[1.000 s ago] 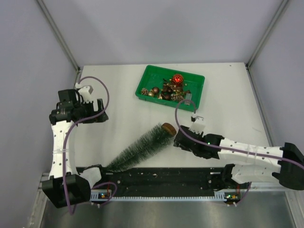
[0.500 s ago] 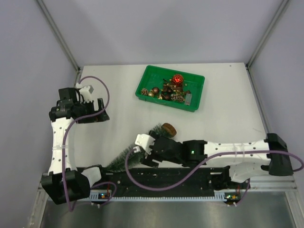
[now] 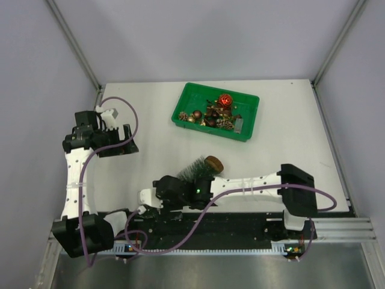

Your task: Decorate the small christmas tree

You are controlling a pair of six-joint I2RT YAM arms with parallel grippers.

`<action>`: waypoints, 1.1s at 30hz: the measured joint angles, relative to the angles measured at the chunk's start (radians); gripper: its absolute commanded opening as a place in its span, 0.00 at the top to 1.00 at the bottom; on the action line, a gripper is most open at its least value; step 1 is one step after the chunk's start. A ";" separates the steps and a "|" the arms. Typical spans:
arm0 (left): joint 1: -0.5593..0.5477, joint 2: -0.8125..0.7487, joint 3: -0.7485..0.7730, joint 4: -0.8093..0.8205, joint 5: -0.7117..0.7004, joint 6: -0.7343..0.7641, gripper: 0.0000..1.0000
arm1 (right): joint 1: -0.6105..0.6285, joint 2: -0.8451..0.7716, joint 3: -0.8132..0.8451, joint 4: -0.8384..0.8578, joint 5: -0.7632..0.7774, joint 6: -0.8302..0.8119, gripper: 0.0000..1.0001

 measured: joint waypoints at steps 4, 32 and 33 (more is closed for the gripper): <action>0.000 -0.001 0.000 0.000 -0.007 0.000 0.01 | -0.008 0.098 0.026 -0.045 -0.029 -0.026 0.23; 0.001 -0.040 0.003 -0.008 -0.075 -0.007 0.01 | -0.177 -0.321 -0.220 0.279 0.093 0.189 1.00; 0.001 -0.040 0.003 -0.008 -0.072 -0.010 0.01 | -0.177 -0.367 -0.251 0.314 0.089 0.206 1.00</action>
